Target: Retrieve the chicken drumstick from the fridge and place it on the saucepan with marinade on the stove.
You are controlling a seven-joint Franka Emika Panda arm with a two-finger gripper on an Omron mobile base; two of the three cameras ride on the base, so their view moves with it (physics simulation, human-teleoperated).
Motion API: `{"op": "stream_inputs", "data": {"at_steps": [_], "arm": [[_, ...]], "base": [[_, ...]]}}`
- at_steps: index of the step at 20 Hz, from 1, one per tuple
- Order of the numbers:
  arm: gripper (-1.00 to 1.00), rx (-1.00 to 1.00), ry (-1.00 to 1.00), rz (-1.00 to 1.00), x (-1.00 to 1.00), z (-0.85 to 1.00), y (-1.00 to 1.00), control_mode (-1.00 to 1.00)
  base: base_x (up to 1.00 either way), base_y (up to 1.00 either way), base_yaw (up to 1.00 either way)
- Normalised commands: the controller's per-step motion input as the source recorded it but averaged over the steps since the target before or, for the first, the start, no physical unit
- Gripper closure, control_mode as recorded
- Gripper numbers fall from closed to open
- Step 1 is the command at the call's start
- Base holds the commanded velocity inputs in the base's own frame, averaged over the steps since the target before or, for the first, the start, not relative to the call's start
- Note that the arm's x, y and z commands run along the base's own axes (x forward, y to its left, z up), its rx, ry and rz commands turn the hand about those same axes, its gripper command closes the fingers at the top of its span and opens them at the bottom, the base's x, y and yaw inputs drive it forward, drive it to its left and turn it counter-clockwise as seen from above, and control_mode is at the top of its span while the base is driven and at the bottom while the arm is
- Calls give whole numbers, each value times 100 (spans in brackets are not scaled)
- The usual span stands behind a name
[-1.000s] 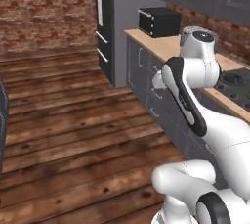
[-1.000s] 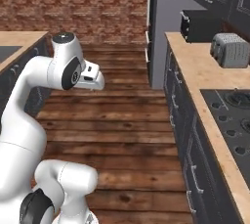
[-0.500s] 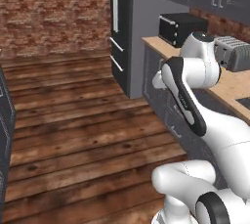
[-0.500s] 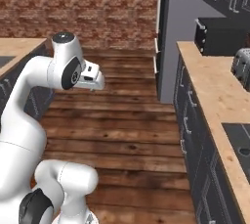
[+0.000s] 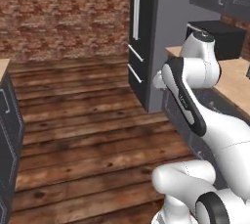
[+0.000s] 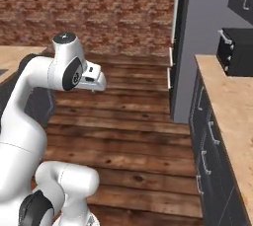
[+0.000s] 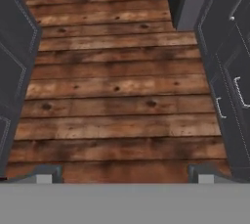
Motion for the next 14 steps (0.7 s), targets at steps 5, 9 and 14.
{"op": "stream_inputs", "data": {"at_steps": [5, 9, 14], "arm": [[-100, 0, 0, 0, 0, 0, 0, 100], [-100, 0, 0, 0, 0, 0, 0, 100], [-100, 0, 0, 0, 0, 0, 0, 100]], "base": [[100, 14, 18], [100, 14, 18], [100, 16, 16]]}}
